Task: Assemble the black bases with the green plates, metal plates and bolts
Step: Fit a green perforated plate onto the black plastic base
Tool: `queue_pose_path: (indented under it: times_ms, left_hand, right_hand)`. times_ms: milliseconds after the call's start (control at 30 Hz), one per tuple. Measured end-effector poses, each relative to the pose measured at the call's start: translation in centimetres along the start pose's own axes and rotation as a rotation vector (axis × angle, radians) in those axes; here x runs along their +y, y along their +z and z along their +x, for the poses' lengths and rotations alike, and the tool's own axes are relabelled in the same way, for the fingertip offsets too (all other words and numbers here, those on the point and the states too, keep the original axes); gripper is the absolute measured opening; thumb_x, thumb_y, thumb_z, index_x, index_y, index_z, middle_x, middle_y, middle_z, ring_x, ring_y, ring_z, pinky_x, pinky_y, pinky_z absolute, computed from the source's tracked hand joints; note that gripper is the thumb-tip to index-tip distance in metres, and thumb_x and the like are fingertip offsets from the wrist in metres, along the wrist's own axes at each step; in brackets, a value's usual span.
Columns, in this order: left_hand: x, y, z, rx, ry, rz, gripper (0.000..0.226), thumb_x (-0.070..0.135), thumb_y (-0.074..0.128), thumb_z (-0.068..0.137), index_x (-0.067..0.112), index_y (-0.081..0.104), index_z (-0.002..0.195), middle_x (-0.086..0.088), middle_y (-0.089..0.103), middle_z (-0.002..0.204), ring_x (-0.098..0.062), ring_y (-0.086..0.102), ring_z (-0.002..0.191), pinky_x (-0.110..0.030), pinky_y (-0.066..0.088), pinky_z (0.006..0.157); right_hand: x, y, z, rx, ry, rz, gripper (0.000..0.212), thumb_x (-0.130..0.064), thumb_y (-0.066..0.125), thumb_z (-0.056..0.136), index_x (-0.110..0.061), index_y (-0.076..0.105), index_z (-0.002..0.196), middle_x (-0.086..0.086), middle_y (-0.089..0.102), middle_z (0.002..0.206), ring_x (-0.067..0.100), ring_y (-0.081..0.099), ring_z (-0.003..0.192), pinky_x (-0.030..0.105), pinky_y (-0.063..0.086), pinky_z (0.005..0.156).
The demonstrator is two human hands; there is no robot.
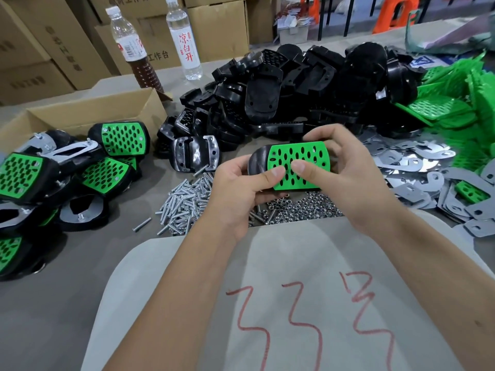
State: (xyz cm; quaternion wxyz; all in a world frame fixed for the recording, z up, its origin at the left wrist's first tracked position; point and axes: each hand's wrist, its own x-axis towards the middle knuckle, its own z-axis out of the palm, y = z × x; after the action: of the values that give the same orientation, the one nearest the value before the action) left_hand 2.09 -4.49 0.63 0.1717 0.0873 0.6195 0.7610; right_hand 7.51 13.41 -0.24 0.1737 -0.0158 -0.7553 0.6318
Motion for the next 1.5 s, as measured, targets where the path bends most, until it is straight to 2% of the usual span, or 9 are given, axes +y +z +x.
queue_pose_path:
  times_ms: [133, 267, 400, 533, 700, 933, 1067, 1233, 1500]
  left_hand:
    - [-0.3, 0.2, 0.2, 0.067, 0.084, 0.094, 0.02, 0.0, 0.077, 0.088, 0.003, 0.075, 0.108, -0.009, 0.081, 0.096, -0.025, 0.079, 0.088, -0.033, 0.065, 0.069]
    - [-0.9, 0.9, 0.8, 0.216, 0.165, 0.183, 0.015, 0.006, 0.08, 0.089, 0.009, 0.076, 0.103, -0.004, 0.081, 0.094, -0.019, 0.079, 0.088, -0.032, 0.064, 0.072]
    - [0.3, 0.7, 2.4, 0.365, 0.309, 0.375, 0.029, 0.013, 0.081, 0.09, 0.013, 0.073, 0.118, 0.0, 0.077, 0.108, -0.014, 0.075, 0.098, -0.027, 0.062, 0.085]
    - [2.8, -2.2, 4.1, 0.609, 0.576, 0.972, 0.045, 0.029, 0.07, 0.097, 0.013, 0.062, 0.138, -0.007, 0.06, 0.14, -0.021, 0.054, 0.131, -0.029, 0.041, 0.111]
    - [3.4, -4.1, 6.1, 0.638, 0.01, 1.331, 0.061, 0.051, 0.079, 0.084, 0.023, 0.059, 0.135, -0.017, 0.04, 0.145, -0.04, 0.033, 0.135, -0.046, 0.04, 0.106]
    - [3.0, -3.8, 5.6, 0.813, 0.239, 0.94, 0.027, 0.013, 0.071, 0.08, 0.014, 0.058, 0.104, -0.015, 0.048, 0.13, -0.022, 0.048, 0.117, -0.02, 0.025, 0.083]
    - [4.0, -2.3, 3.5, 0.907, 0.59, 0.6, 0.023, -0.004, 0.06, 0.077, 0.016, 0.057, 0.087, -0.013, 0.063, 0.108, -0.014, 0.054, 0.091, -0.026, 0.043, 0.092]
    - [2.4, 1.8, 2.6, 0.464, 0.244, -0.168, 0.015, -0.001, 0.069, 0.093, 0.013, 0.066, 0.092, -0.007, 0.07, 0.097, -0.03, 0.069, 0.094, -0.046, 0.063, 0.08]
    - [-1.5, 3.0, 1.7, 0.423, 0.404, 0.316, 0.031, 0.035, 0.053, 0.106, 0.021, 0.064, 0.081, 0.006, 0.066, 0.074, -0.009, 0.059, 0.071, -0.037, 0.052, 0.073]
  right_hand:
    - [0.5, 0.5, 0.1, 0.11, -0.057, -0.193, 0.035, -0.033, 0.084, 0.088, -0.025, 0.053, 0.102, 0.004, 0.064, 0.105, 0.028, 0.065, 0.104, 0.054, 0.059, 0.08]
    - [0.8, 0.8, 0.6, 0.292, -0.037, -0.392, 0.033, -0.042, 0.085, 0.083, -0.022, 0.059, 0.092, 0.002, 0.059, 0.104, 0.012, 0.06, 0.091, 0.015, 0.048, 0.078]
    - [1.2, 0.7, 1.1, 0.35, 0.005, -0.204, 0.028, -0.033, 0.071, 0.097, -0.008, 0.061, 0.088, 0.016, 0.069, 0.091, 0.036, 0.068, 0.075, 0.048, 0.057, 0.061]
    - [1.1, 0.3, 1.1, 0.457, 0.103, 0.075, 0.021, -0.02, 0.065, 0.103, 0.0, 0.058, 0.099, 0.013, 0.073, 0.092, 0.02, 0.073, 0.062, 0.031, 0.051, 0.043]
    - [1.1, 0.7, 1.1, 0.429, 0.09, 0.075, 0.015, -0.018, 0.065, 0.103, -0.008, 0.057, 0.094, 0.014, 0.072, 0.088, 0.018, 0.069, 0.055, 0.027, 0.049, 0.043]
    - [1.1, 0.6, 1.1, 0.426, 0.096, 0.107, 0.014, -0.018, 0.064, 0.103, -0.009, 0.056, 0.096, 0.013, 0.073, 0.089, 0.021, 0.069, 0.055, 0.03, 0.051, 0.045]
    - [0.9, 0.6, 1.0, 0.417, 0.036, 0.204, 0.012, -0.018, 0.064, 0.102, -0.015, 0.055, 0.095, 0.007, 0.074, 0.086, 0.022, 0.068, 0.056, 0.03, 0.049, 0.044]
    - [0.4, 0.4, 0.7, 0.37, -0.022, 0.222, 0.025, -0.007, 0.058, 0.103, -0.03, 0.063, 0.109, 0.009, 0.071, 0.09, 0.024, 0.067, 0.056, 0.032, 0.052, 0.046]
    - [-0.2, 0.2, 0.6, 0.021, 0.073, 0.24, 0.033, -0.036, 0.063, 0.101, -0.009, 0.076, 0.087, 0.007, 0.073, 0.075, 0.021, 0.069, 0.06, 0.028, 0.051, 0.049]
